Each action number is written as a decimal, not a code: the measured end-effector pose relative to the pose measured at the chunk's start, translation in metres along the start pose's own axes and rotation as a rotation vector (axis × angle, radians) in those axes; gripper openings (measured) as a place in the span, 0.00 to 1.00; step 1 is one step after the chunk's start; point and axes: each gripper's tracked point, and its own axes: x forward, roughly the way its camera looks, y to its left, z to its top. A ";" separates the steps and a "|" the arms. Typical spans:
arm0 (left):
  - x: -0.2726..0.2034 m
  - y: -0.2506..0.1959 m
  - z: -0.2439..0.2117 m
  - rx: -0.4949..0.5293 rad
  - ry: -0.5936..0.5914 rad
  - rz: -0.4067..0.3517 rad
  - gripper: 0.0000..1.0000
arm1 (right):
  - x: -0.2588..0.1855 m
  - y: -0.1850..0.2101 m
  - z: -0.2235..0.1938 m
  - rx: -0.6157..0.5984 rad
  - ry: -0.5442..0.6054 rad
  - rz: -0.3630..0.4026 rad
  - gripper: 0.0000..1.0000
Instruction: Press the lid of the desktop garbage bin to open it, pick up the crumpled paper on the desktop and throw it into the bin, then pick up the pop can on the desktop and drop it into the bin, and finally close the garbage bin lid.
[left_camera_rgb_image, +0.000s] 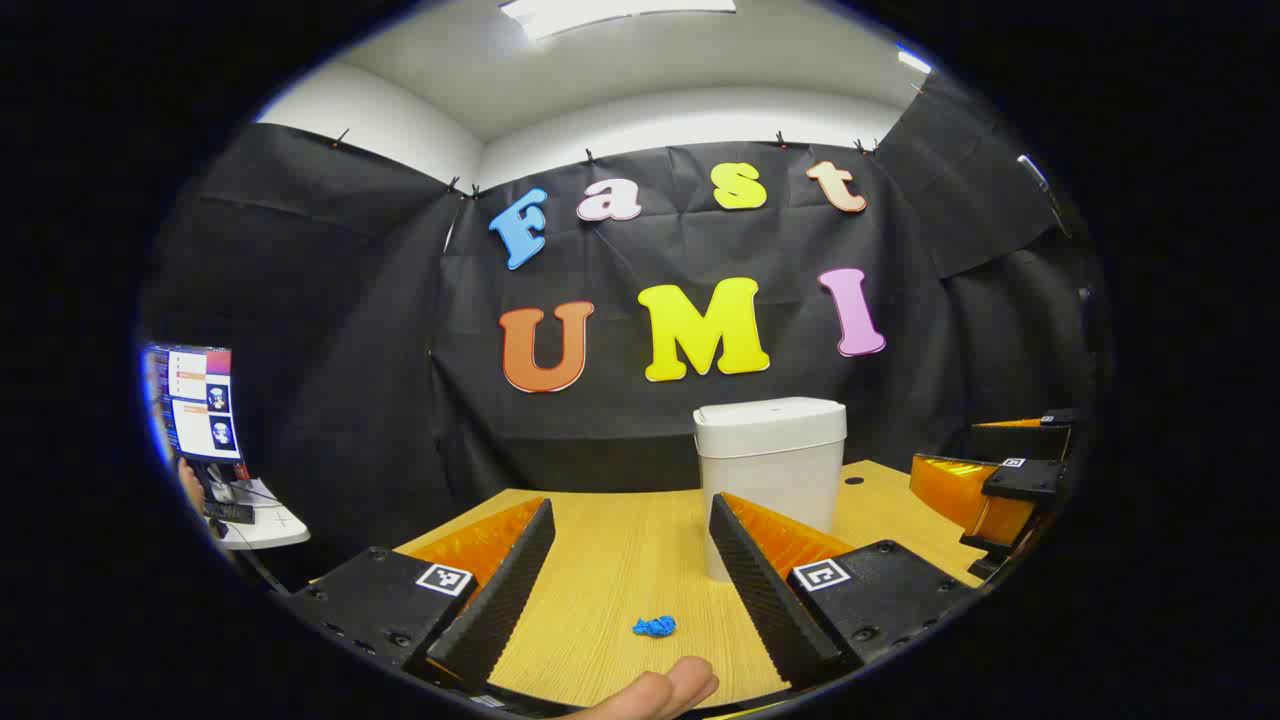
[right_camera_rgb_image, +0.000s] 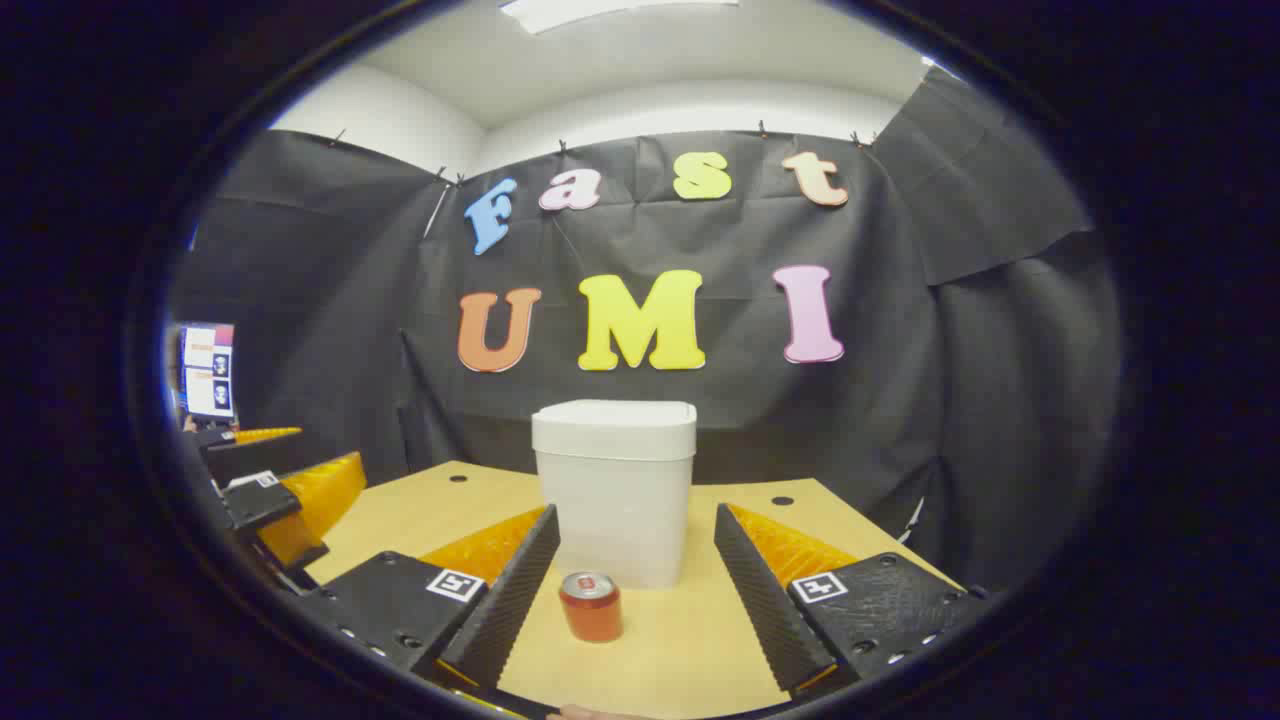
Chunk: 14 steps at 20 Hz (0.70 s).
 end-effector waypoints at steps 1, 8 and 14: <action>0.001 0.000 -0.005 -0.007 0.016 -0.007 1.00 | -0.002 0.000 0.000 -0.003 0.002 -0.007 0.98; 0.003 0.012 -0.015 -0.017 0.066 0.017 1.00 | -0.005 -0.006 0.003 0.000 -0.003 -0.032 0.95; 0.006 0.008 -0.021 -0.021 0.084 0.007 1.00 | 0.007 -0.025 -0.008 0.026 0.033 -0.046 0.95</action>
